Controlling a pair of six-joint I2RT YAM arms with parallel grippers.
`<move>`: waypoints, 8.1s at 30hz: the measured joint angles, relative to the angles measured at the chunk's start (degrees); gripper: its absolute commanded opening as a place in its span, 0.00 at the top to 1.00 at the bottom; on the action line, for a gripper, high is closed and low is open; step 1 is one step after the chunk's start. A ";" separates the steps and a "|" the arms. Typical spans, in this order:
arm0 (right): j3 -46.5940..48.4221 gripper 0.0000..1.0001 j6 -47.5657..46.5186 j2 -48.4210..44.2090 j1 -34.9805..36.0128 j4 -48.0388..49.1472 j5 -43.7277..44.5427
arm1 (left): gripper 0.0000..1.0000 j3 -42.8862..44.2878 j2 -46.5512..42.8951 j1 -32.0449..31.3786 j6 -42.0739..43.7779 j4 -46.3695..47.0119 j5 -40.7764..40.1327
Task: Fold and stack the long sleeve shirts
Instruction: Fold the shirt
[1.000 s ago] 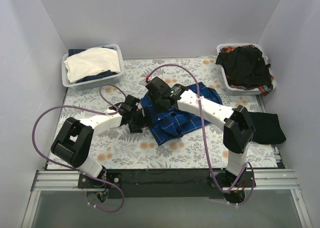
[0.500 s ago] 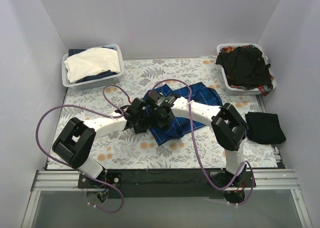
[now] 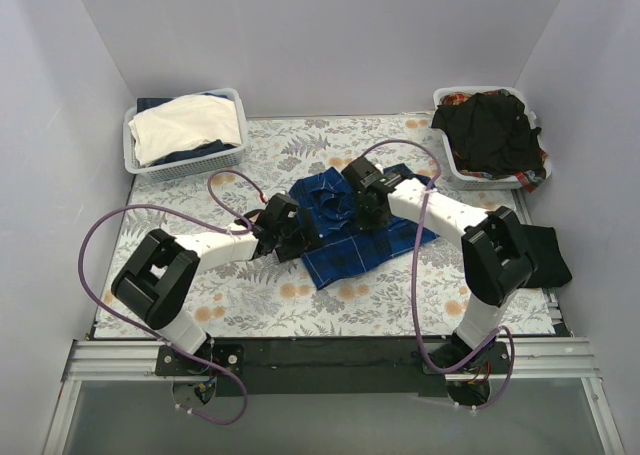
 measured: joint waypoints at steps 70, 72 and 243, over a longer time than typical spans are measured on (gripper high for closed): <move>29.73 0.73 -13.20 12.50 -12.85 -2.40 4.22 | 0.21 -0.74 -17.03 14.05 6.36 -28.37 2.93; 29.75 0.73 -13.33 11.87 -10.43 -2.21 2.82 | 0.20 -0.74 -16.74 14.05 6.45 -27.85 3.26; -15.39 0.63 -10.21 -8.17 -7.21 6.73 -6.73 | 0.97 17.66 -18.49 17.77 15.72 -44.41 -2.51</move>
